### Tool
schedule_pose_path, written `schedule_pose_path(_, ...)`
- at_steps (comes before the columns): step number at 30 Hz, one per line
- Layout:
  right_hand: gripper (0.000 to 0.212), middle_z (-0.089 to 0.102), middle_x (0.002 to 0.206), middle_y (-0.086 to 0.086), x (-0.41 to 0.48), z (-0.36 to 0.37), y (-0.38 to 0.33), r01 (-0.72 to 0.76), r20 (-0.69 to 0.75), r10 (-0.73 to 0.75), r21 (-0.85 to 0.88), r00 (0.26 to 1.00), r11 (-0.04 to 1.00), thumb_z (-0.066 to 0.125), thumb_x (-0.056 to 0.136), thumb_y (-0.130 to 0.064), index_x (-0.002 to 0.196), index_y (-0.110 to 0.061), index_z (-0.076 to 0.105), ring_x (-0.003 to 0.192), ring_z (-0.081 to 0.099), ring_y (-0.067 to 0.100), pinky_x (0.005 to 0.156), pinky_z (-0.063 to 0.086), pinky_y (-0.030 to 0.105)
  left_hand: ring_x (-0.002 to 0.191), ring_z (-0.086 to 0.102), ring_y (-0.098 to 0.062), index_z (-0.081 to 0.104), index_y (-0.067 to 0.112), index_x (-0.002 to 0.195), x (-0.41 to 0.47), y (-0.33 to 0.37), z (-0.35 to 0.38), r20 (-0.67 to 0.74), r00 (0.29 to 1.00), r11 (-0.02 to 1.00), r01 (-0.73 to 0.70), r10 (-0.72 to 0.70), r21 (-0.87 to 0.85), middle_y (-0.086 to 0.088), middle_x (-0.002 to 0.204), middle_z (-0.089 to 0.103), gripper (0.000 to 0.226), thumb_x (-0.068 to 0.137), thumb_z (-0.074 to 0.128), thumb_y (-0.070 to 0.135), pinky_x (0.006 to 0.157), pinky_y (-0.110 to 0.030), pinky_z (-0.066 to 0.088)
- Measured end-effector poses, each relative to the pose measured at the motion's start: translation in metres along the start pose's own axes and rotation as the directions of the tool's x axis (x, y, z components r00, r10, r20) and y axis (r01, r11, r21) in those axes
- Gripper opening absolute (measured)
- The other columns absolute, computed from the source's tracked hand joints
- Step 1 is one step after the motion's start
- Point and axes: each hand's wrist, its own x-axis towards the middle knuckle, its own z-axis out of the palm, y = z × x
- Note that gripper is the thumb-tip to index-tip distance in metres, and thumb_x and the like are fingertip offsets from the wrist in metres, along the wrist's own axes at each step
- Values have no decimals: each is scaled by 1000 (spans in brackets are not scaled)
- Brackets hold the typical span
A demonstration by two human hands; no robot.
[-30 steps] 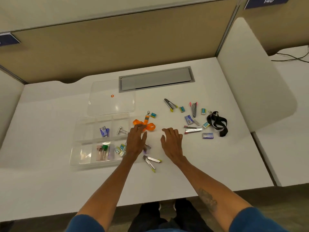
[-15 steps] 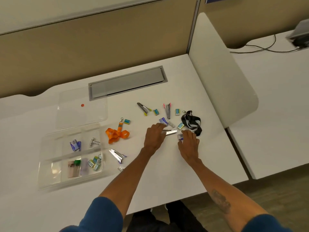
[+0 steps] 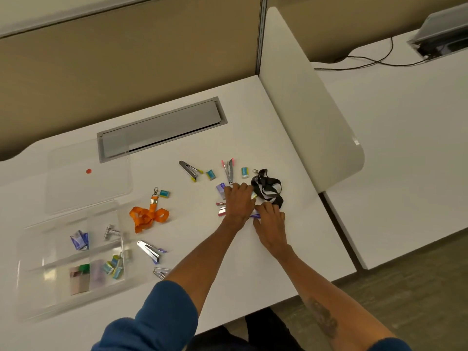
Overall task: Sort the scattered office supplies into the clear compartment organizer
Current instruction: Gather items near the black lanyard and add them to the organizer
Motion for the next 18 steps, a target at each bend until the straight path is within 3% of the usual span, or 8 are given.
schedule_pose_path(9, 34, 62, 99, 7, -4, -10, -7, -89, -60, 96, 106, 994, 990, 73, 80, -28, 106, -11, 61, 89, 55, 23, 74, 43, 34, 111, 52, -24, 60, 17, 122, -10, -10, -12, -15, 999, 974, 35, -40, -225, -5, 117, 62, 35, 88, 60, 26, 99, -41, 27)
schedule_pose_path(12, 38, 63, 100, 8, -1, -12, -20, -129, -91, 148, 186, 985, 974, 74, 80, -29, 109, -9, 59, 91, 56, 22, 76, 46, 32, 108, 55, -25, 60, 15, 123, -20, -29, -23, -47, 998, 956, 28, -43, -292, -7, 118, 62, 36, 88, 62, 24, 96, -39, 33)
schedule_pose_path(18, 39, 62, 100, 10, 4, -9, -72, -59, -134, 102, 295, 986, 954, 73, 80, -29, 110, -8, 58, 92, 56, 23, 75, 52, 37, 99, 59, -23, 60, 15, 123, -52, -88, -48, -140, 984, 931, 54, -112, -360, -7, 114, 62, 36, 89, 64, 26, 86, -32, 37)
